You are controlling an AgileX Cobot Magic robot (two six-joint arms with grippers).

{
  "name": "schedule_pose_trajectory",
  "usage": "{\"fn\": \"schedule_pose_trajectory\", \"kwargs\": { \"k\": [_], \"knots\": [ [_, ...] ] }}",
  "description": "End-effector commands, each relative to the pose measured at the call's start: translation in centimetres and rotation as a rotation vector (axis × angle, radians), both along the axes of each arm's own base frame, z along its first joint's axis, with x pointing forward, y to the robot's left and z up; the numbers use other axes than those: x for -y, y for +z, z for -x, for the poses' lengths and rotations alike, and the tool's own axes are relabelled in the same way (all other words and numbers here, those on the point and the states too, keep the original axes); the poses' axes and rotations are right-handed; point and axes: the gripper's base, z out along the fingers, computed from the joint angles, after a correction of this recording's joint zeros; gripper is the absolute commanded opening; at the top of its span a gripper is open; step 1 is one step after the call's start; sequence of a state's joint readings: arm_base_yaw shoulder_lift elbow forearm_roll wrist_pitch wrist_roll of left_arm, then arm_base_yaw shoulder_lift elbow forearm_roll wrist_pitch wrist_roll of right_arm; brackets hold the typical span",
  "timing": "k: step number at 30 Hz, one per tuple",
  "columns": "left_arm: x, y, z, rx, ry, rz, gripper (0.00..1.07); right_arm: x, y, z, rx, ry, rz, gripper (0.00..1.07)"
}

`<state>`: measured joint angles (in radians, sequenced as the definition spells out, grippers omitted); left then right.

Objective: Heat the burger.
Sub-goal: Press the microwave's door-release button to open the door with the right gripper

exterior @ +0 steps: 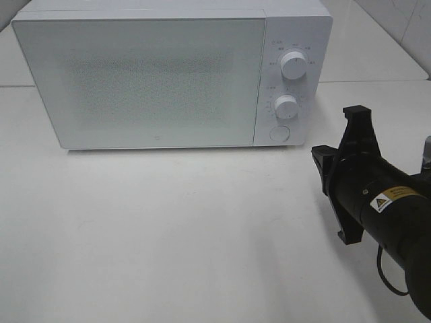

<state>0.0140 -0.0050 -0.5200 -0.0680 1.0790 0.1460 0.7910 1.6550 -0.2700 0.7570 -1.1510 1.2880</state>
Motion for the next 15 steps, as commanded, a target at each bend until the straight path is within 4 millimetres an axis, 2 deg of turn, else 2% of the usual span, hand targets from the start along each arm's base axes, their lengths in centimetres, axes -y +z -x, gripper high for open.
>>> {"fn": "schedule_pose_trajectory", "kwargs": {
  "k": [1, 8, 15],
  "knots": [
    [0.0, 0.0, 0.0, 0.010, 0.003, -0.002, 0.98, -0.4, 0.2, -0.1, 0.001, 0.003, -0.031, 0.00],
    [0.0, 0.0, 0.0, 0.010, 0.003, -0.002, 0.98, -0.7, -0.3, -0.6, -0.038, -0.019, -0.041, 0.00],
    [0.0, 0.0, 0.0, 0.010, 0.003, -0.002, 0.98, -1.9, -1.9, -1.8, -0.078, -0.048, -0.093, 0.00]
  ]
}}
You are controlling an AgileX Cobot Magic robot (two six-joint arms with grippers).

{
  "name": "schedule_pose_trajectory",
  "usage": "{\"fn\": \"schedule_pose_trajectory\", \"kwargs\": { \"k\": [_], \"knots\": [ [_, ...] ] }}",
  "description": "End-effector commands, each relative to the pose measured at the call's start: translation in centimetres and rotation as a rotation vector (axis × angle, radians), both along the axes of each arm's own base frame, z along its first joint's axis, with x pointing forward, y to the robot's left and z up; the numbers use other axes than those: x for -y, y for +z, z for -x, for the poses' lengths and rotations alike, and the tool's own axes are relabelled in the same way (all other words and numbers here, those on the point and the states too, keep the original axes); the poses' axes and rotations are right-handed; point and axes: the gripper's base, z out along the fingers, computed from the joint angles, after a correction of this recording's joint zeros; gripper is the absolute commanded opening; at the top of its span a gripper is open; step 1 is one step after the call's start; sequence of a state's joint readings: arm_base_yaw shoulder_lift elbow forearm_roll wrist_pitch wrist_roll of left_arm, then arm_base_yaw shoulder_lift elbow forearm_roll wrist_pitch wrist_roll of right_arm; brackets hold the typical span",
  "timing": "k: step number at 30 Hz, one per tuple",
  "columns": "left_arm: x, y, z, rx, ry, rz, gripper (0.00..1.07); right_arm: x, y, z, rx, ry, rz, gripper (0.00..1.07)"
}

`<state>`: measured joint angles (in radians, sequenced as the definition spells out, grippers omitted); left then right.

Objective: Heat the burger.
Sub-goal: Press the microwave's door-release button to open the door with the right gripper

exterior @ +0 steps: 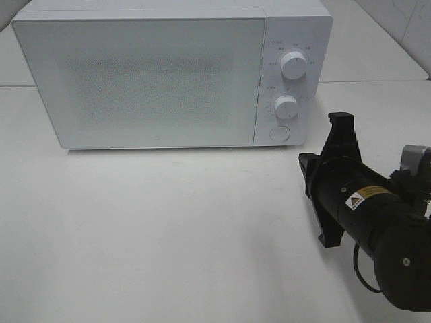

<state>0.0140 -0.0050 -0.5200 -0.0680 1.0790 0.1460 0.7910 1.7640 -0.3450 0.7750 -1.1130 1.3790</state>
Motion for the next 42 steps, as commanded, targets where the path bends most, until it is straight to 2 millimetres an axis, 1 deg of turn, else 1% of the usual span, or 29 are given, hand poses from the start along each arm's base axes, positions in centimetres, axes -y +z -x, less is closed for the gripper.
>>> {"fn": "schedule_pose_trajectory", "kwargs": {
  "k": [1, 3, 7, 10, 12, 13, 15, 16, 18, 19, 20, 21, 22, 24, 26, 29, 31, 32, 37, 42],
  "knots": [
    [0.0, 0.0, 0.0, 0.010, 0.003, -0.002, 0.98, -0.5, -0.2, -0.4, -0.004, -0.008, -0.030, 0.00],
    [0.0, 0.0, 0.0, 0.010, 0.003, -0.002, 0.98, -1.0, -0.7, -0.9, -0.012, -0.009, -0.029, 0.00],
    [0.0, 0.0, 0.0, 0.010, 0.003, -0.002, 0.98, -1.6, -0.9, -1.5, -0.009, -0.009, -0.032, 0.00],
    [0.0, 0.0, 0.0, 0.010, 0.003, -0.002, 0.98, -1.7, -1.3, -2.5, -0.014, -0.015, -0.031, 0.00],
    [0.0, 0.0, 0.0, 0.010, 0.003, -0.002, 0.98, -1.8, -1.4, -2.9, -0.010, -0.020, -0.032, 0.00],
    [0.0, 0.0, 0.0, 0.010, 0.003, -0.002, 0.98, -1.7, -1.4, -3.4, -0.014, -0.031, -0.037, 0.00],
    [0.0, 0.0, 0.0, 0.010, 0.003, -0.002, 0.98, -1.7, -1.4, -3.6, -0.019, -0.034, -0.038, 0.00],
    [0.0, 0.0, 0.0, 0.010, 0.003, -0.002, 0.98, -1.7, -1.3, -4.2, -0.029, -0.040, -0.032, 0.00],
    [0.0, 0.0, 0.0, 0.010, 0.003, -0.002, 0.98, -1.6, -1.3, -4.4, -0.028, -0.046, -0.030, 0.00],
    [0.0, 0.0, 0.0, 0.010, 0.003, -0.002, 0.98, -1.5, -1.3, -5.0, -0.020, -0.054, -0.025, 0.00],
    [0.0, 0.0, 0.0, 0.010, 0.003, -0.002, 0.98, -1.5, -1.3, -5.0, -0.020, -0.054, -0.025, 0.00],
    [0.0, 0.0, 0.0, 0.010, 0.003, -0.002, 0.98, -1.5, -1.2, -5.6, -0.018, -0.048, -0.025, 0.00],
    [0.0, 0.0, 0.0, 0.010, 0.003, -0.002, 0.98, -1.5, -1.2, -5.6, -0.018, -0.048, -0.025, 0.00],
    [0.0, 0.0, 0.0, 0.010, 0.003, -0.002, 0.98, -1.5, -1.5, -6.4, -0.030, -0.050, -0.026, 0.00],
    [0.0, 0.0, 0.0, 0.010, 0.003, -0.002, 0.98, -1.6, -1.6, -6.5, -0.037, -0.049, -0.026, 0.00],
    [0.0, 0.0, 0.0, 0.010, 0.003, -0.002, 0.98, -1.7, -2.1, -7.4, -0.057, -0.057, -0.041, 0.00],
    [0.0, 0.0, 0.0, 0.010, 0.003, -0.002, 0.98, -1.8, -2.2, -7.6, -0.056, -0.059, -0.042, 0.00],
    [0.0, 0.0, 0.0, 0.010, 0.003, -0.002, 0.98, -1.7, -2.4, -8.0, -0.058, -0.066, -0.045, 0.00],
    [0.0, 0.0, 0.0, 0.010, 0.003, -0.002, 0.98, -2.1, -2.7, -8.7, -0.061, -0.071, -0.049, 0.00],
    [0.0, 0.0, 0.0, 0.010, 0.003, -0.002, 0.98, -2.1, -2.9, -9.5, -0.071, -0.078, -0.055, 0.00]
  ]
}}
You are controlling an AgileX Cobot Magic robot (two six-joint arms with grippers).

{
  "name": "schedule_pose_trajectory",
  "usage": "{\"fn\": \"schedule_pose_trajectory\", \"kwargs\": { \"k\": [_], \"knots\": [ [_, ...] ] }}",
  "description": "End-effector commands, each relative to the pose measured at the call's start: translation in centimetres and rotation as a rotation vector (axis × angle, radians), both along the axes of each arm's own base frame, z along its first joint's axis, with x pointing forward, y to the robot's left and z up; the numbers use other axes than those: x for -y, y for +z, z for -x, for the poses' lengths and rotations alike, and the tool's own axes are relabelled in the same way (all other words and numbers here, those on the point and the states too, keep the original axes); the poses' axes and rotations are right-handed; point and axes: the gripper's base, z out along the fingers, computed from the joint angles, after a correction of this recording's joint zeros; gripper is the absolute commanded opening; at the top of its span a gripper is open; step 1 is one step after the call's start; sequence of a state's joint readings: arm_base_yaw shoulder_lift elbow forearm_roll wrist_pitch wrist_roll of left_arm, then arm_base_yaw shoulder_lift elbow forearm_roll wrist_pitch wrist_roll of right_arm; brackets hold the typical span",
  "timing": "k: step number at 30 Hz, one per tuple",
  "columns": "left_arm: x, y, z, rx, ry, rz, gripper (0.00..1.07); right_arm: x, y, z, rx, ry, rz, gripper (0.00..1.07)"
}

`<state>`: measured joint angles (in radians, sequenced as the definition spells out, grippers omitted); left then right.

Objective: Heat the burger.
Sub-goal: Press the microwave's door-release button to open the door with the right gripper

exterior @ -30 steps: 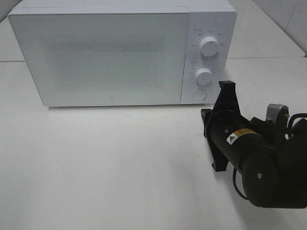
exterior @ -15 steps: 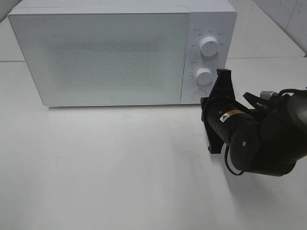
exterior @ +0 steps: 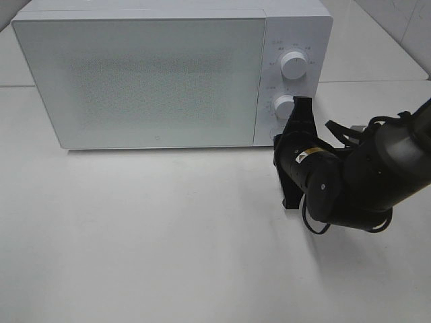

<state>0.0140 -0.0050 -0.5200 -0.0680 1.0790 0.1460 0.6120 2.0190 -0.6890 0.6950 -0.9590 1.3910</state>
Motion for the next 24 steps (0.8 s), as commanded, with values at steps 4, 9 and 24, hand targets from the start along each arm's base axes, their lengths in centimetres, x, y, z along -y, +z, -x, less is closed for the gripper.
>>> {"fn": "schedule_pose_trajectory", "kwargs": {
  "k": [4, 9, 24],
  "knots": [
    [0.0, 0.0, 0.0, 0.010, 0.003, -0.002, 0.98, -0.2, -0.2, -1.6, 0.005, 0.003, -0.003, 0.00],
    [0.0, 0.0, 0.0, 0.010, 0.003, -0.002, 0.98, -0.5, -0.7, -2.1, -0.010, 0.003, -0.006, 0.00],
    [0.0, 0.0, 0.0, 0.010, 0.003, -0.002, 0.98, 1.1, -0.8, -3.2, -0.020, -0.049, 0.004, 0.00]
  ]
}}
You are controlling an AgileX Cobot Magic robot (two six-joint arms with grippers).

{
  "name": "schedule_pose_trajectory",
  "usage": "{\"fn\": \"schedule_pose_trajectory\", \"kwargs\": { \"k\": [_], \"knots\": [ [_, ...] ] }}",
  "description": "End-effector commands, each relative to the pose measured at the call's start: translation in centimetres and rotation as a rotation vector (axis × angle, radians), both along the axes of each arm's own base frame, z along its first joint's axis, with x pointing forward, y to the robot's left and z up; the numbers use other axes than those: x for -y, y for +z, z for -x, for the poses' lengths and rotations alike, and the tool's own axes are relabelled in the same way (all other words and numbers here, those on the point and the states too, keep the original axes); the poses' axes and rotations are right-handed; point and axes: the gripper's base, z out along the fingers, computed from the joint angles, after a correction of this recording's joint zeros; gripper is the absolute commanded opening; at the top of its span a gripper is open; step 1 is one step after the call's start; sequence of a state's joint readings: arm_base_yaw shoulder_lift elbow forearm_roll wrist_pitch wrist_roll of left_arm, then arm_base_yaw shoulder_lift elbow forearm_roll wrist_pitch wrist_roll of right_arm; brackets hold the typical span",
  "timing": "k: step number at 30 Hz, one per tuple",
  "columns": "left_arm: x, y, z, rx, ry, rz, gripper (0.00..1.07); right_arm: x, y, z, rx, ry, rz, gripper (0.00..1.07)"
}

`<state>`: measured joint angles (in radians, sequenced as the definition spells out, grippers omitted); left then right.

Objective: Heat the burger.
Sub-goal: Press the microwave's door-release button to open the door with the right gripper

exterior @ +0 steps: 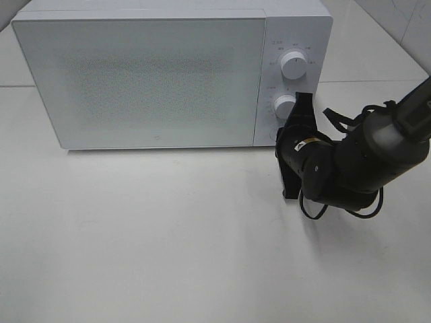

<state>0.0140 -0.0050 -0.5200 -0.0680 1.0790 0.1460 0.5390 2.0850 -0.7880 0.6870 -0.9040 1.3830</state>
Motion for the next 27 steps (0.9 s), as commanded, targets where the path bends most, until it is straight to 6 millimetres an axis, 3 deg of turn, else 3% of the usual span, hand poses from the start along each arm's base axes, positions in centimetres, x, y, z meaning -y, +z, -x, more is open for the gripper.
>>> {"fn": "schedule_pose_trajectory", "kwargs": {
  "k": [1, 9, 27],
  "knots": [
    [0.0, 0.0, 0.0, 0.010, 0.003, -0.002, 0.98, 0.3, 0.0, -0.4, 0.001, 0.006, 0.023, 0.00],
    [0.0, 0.0, 0.0, 0.010, 0.003, -0.002, 0.98, -0.1, -0.6, -1.0, 0.009, 0.018, 0.022, 0.00],
    [0.0, 0.0, 0.0, 0.010, 0.003, -0.002, 0.98, -0.1, 0.0, -2.0, 0.072, 0.001, 0.018, 0.00]
  ]
}}
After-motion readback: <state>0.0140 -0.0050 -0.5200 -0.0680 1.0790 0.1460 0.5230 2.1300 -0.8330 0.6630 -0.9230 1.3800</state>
